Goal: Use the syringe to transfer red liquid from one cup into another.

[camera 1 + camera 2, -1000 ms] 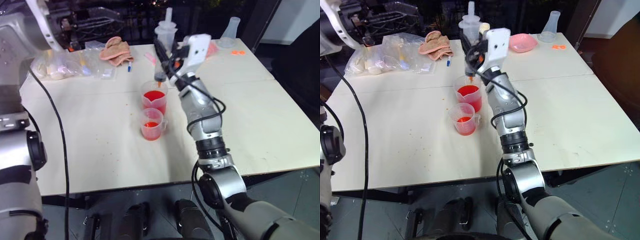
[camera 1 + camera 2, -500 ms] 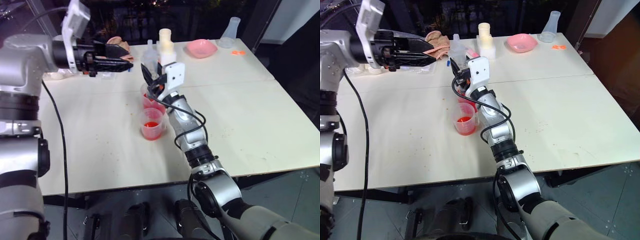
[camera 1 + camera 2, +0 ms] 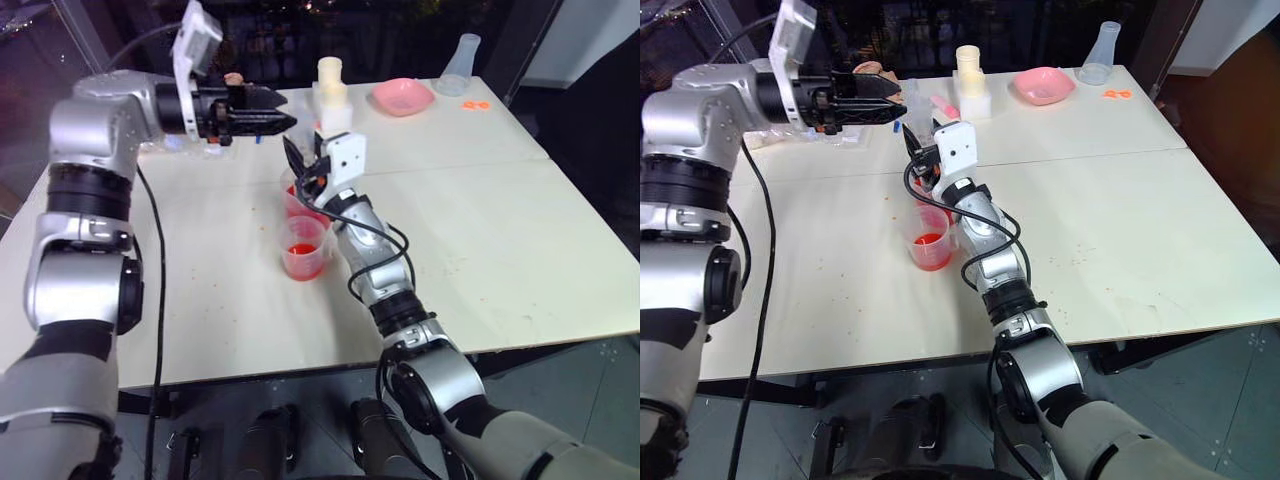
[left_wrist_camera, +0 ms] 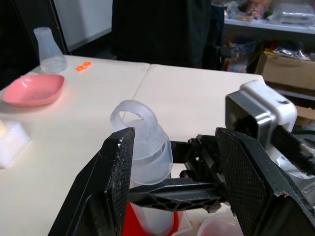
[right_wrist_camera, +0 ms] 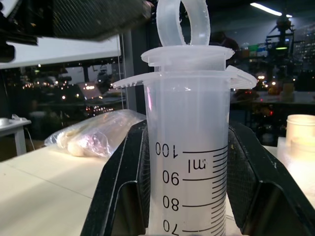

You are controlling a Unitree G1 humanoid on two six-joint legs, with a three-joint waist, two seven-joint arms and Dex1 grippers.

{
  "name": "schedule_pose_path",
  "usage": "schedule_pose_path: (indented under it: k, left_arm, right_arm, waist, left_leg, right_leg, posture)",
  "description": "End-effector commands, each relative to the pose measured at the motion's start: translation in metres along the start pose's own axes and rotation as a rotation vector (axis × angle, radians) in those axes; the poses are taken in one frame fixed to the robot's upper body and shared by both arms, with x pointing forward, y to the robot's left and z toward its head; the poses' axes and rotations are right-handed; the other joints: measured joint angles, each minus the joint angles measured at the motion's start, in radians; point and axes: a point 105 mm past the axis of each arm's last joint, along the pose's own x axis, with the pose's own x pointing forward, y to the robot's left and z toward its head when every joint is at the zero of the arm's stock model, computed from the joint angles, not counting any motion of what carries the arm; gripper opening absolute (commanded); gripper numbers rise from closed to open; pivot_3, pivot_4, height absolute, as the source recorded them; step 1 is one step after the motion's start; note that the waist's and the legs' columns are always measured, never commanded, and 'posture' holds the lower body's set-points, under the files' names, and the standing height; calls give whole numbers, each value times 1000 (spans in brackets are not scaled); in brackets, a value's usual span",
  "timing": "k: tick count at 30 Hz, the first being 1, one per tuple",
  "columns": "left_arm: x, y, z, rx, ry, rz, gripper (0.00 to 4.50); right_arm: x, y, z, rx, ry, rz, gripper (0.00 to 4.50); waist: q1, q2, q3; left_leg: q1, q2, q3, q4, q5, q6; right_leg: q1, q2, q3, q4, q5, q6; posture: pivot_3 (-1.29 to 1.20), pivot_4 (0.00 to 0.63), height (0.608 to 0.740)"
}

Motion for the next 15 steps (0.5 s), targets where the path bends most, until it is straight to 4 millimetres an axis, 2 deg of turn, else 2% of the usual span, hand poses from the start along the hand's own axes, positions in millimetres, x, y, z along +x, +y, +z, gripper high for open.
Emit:
schedule_pose_path:
  k: [1, 15]
  left_arm:
    - [-1, 1, 19, 59, -32, 5, 2743]
    - [22, 2, 13, 14, -52, -36, 2743]
  right_arm:
    - [7, 4, 19, -24, -71, 22, 1392]
    - [6, 4, 20, -49, -69, 27, 1392]
  waist:
    - [0, 0, 0]
    - [1, 0, 0]
  left_leg:
    - [0, 0, 0, 0, 0, 0]
    - [0, 0, 0, 0, 0, 0]
  right_leg:
    - [0, 0, 0, 0, 0, 0]
    - [0, 0, 0, 1, 0, 0]
  posture:
    - [0, 150, 740]
    - [0, 150, 740]
